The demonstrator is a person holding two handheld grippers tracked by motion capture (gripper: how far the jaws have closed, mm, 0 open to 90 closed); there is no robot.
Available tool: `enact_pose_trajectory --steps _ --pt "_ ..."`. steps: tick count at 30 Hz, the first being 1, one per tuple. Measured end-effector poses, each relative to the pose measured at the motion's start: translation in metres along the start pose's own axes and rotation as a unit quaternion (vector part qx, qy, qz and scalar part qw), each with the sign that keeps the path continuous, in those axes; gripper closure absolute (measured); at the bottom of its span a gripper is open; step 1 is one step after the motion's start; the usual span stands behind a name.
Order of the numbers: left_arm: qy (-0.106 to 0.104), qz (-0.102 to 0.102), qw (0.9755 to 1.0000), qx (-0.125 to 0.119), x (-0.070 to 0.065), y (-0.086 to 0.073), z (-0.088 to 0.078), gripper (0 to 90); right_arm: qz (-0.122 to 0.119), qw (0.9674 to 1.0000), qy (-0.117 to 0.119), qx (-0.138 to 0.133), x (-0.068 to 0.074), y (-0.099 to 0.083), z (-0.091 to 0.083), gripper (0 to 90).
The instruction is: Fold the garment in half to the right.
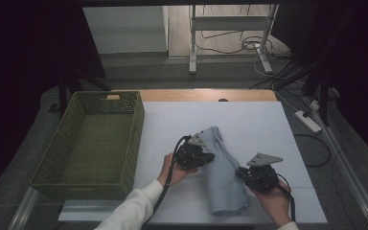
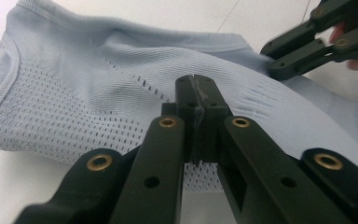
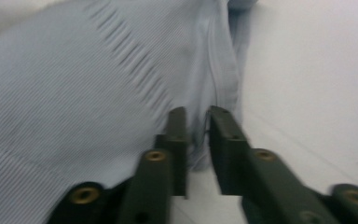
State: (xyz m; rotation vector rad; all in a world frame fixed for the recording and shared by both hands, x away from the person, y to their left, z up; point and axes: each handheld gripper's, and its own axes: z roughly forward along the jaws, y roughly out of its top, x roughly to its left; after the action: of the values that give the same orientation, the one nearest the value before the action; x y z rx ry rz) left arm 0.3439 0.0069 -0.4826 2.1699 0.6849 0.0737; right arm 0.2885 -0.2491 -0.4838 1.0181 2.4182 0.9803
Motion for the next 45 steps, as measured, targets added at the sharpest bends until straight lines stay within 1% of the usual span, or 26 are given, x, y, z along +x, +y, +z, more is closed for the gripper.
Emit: enact_pose_trajectory --steps 1,3,5,6,7,9,10,11,13,14,16,19,21,22,23,25,28,33,40,45 --pt "0.001 0.000 1.0000 0.001 0.001 0.000 0.001 89.1 0.000 1.0000 -0.004 -0.006 0.001 0.002 -0.002 71.1" --pt "0.002 -0.001 1.0000 0.004 0.001 -0.001 0.002 89.1 -0.003 0.9996 -0.008 -0.028 0.004 0.006 -0.008 67.1" --pt "0.001 -0.002 1.0000 0.004 0.002 -0.001 0.003 89.1 -0.011 0.9986 0.003 -0.052 0.009 0.012 -0.014 66.9" --pt "0.000 -0.003 1.0000 0.005 0.002 -0.001 0.003 89.2 -0.014 0.9979 0.010 -0.062 0.013 0.015 -0.016 67.0" --pt "0.000 -0.003 1.0000 0.006 0.002 -0.002 0.004 89.2 -0.019 0.9970 0.022 -0.071 0.017 0.018 -0.018 67.6" --pt "-0.001 -0.006 1.0000 0.006 0.002 -0.002 0.006 89.1 -0.031 0.9943 0.053 -0.087 0.027 0.024 -0.018 71.1" --pt "-0.001 -0.005 1.0000 0.007 0.002 -0.002 0.006 89.2 -0.036 0.9929 0.068 -0.090 0.032 0.027 -0.017 74.2" --pt "-0.001 -0.006 1.0000 0.006 0.002 -0.003 0.007 89.2 -0.043 0.9918 0.081 -0.089 0.039 0.030 -0.016 78.5" --pt "-0.001 -0.007 1.0000 0.006 0.002 -0.003 0.007 89.2 -0.061 0.9896 0.099 -0.085 0.051 0.037 -0.012 85.6" --pt "-0.002 -0.007 1.0000 0.006 0.003 -0.003 0.007 89.2 -0.068 0.9888 0.104 -0.083 0.056 0.041 -0.009 88.2" --pt "-0.002 -0.008 0.9999 0.006 0.003 -0.003 0.007 89.2 -0.077 0.9876 0.115 -0.074 0.064 0.048 -0.003 89.3" --pt "-0.003 -0.009 0.9999 0.006 0.004 -0.004 0.007 89.2 -0.087 0.9872 0.119 -0.062 0.071 0.054 0.009 89.4" --pt "-0.004 -0.009 0.9999 0.006 0.004 -0.004 0.007 89.2 -0.090 0.9883 0.115 -0.045 0.071 0.052 0.017 89.5" --pt "-0.004 -0.009 0.9999 0.008 0.004 -0.004 0.007 89.2 -0.087 0.9891 0.113 -0.038 0.069 0.050 0.020 89.5" --pt "-0.005 -0.010 0.9999 0.007 0.005 -0.005 0.008 89.2 -0.081 0.9889 0.119 -0.036 0.067 0.048 0.021 89.5" --pt "-0.008 -0.012 0.9999 0.007 0.005 -0.005 0.009 89.1 -0.074 0.9893 0.121 -0.033 0.064 0.045 0.022 89.5" --pt "-0.007 -0.011 0.9999 0.010 0.005 -0.005 0.010 89.2 -0.076 0.9892 0.122 -0.029 0.063 0.042 0.022 89.5" --pt "-0.007 -0.012 0.9998 0.014 0.006 -0.007 0.011 89.2 -0.082 0.9885 0.127 -0.010 0.063 0.035 0.029 89.5" --pt "-0.008 -0.013 0.9997 0.020 0.007 -0.010 0.014 89.2 -0.083 0.9879 0.131 0.000 0.062 0.029 0.035 89.5" --pt "-0.010 -0.016 0.9995 0.024 0.009 -0.012 0.018 89.2 -0.080 0.9871 0.139 0.003 0.060 0.024 0.038 89.6"
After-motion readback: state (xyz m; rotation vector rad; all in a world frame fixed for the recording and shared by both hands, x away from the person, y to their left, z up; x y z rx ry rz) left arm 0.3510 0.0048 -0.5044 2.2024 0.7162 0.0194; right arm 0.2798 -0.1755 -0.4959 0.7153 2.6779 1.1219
